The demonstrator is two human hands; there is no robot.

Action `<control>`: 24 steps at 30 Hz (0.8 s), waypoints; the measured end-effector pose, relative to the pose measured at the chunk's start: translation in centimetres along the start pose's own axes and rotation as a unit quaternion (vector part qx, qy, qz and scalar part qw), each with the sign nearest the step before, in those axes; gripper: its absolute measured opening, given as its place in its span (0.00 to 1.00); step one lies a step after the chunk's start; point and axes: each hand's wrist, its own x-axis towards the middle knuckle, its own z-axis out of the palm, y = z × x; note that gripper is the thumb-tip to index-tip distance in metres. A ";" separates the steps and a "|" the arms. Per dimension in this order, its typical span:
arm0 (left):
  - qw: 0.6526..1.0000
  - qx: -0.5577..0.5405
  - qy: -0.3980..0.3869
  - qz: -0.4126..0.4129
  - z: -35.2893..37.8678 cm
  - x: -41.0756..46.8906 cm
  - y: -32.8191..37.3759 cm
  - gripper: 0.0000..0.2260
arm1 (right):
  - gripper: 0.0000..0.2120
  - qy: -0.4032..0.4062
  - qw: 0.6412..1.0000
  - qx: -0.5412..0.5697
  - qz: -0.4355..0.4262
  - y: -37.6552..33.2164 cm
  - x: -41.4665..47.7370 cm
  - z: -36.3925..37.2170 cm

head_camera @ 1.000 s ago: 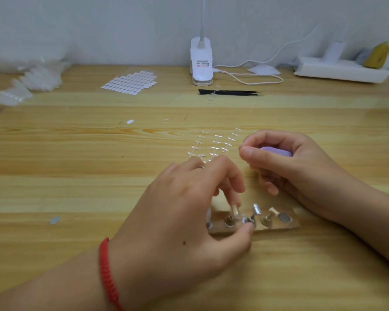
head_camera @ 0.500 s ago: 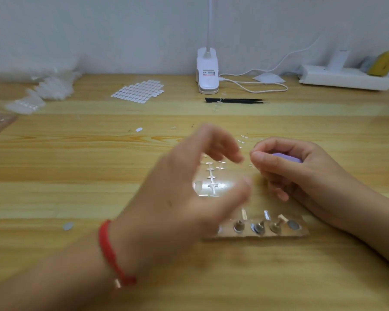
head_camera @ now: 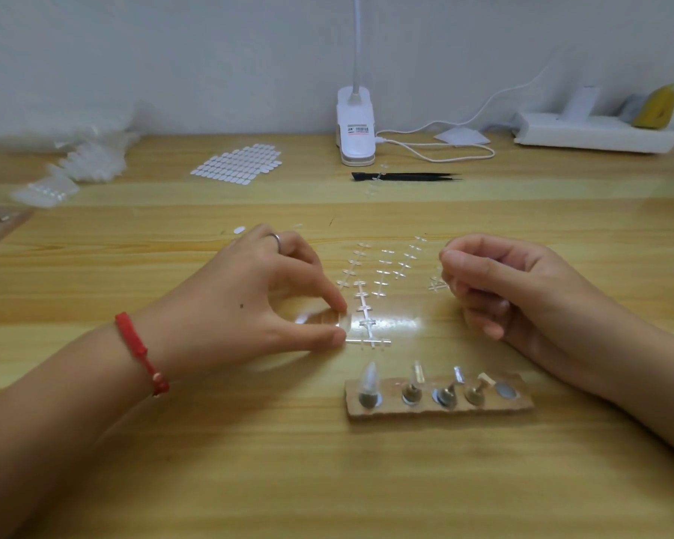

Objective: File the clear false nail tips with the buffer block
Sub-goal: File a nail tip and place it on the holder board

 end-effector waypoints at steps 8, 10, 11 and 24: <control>0.985 -0.173 0.014 -0.014 0.6 -0.1 1.0 0.11 | 0.05 -0.002 1.000 -0.005 0.004 -0.1 -0.1 0.1; 0.981 -0.188 0.042 0.001 0.3 -0.2 1.4 0.11 | 0.05 -0.004 1.000 -0.006 0.006 -0.2 -0.2 0.1; 0.980 -0.188 0.062 0.009 0.0 -0.1 1.7 0.10 | 0.05 -0.005 1.000 -0.006 0.007 -0.3 -0.2 0.1; 0.957 -0.154 0.212 0.123 1.9 2.0 5.3 0.04 | 0.13 -0.053 0.998 -0.035 0.007 -0.4 -0.5 0.3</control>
